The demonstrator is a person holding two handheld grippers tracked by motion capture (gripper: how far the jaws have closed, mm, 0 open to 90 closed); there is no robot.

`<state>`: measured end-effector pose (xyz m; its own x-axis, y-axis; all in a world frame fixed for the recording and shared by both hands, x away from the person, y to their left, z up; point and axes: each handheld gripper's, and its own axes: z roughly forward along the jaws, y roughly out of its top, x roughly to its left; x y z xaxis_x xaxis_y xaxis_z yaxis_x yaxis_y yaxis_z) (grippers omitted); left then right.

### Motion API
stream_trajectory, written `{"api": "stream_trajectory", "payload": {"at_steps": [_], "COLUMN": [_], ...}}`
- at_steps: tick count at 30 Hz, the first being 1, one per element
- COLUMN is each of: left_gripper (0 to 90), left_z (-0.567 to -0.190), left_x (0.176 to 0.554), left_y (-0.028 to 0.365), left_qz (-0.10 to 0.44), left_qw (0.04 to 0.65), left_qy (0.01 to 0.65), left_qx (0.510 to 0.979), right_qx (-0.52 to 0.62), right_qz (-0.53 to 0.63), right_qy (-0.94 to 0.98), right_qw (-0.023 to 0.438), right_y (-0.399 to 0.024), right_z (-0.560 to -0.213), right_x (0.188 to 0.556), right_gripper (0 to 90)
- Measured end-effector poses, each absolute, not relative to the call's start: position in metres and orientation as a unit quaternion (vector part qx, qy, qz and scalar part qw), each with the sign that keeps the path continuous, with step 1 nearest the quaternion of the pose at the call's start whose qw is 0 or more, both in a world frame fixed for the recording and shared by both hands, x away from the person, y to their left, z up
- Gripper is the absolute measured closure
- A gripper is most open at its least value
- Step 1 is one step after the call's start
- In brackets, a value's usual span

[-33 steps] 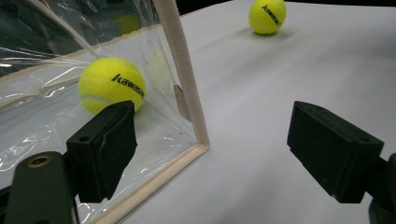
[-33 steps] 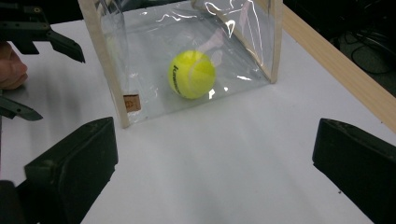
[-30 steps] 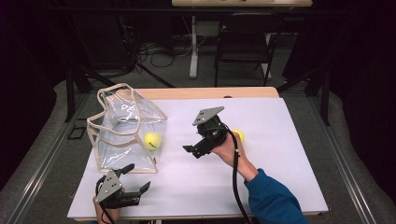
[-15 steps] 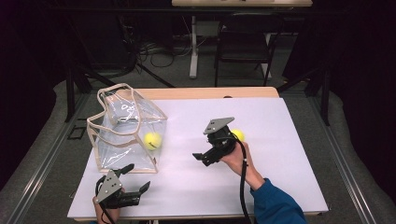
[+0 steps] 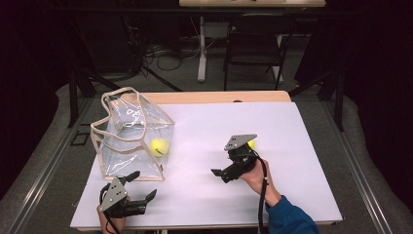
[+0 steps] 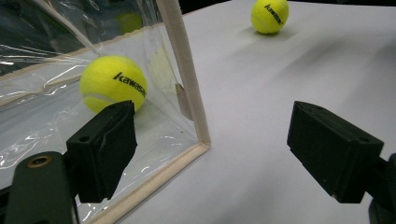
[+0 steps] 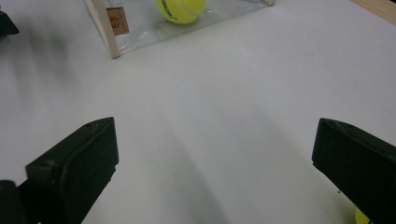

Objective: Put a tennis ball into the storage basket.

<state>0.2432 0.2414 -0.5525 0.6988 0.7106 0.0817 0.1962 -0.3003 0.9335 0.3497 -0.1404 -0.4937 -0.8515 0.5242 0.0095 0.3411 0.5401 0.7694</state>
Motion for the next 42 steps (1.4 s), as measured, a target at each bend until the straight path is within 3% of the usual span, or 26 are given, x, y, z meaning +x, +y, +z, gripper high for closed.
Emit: {"api": "stream_trajectory", "payload": {"at_steps": [42], "left_gripper": [16.0], "left_z": [-0.550], "left_x": [0.240], "left_y": [0.241], "left_qz": [0.253], "left_qw": [0.513], "left_qy": [0.287], "left_qx": [0.769], "right_qx": [0.289], "right_qz": [0.377], "right_qy": [0.873], "right_qw": [0.113], "right_y": [-0.176], "right_z": [-0.526], "right_x": [0.330], "right_gripper": [0.0]}}
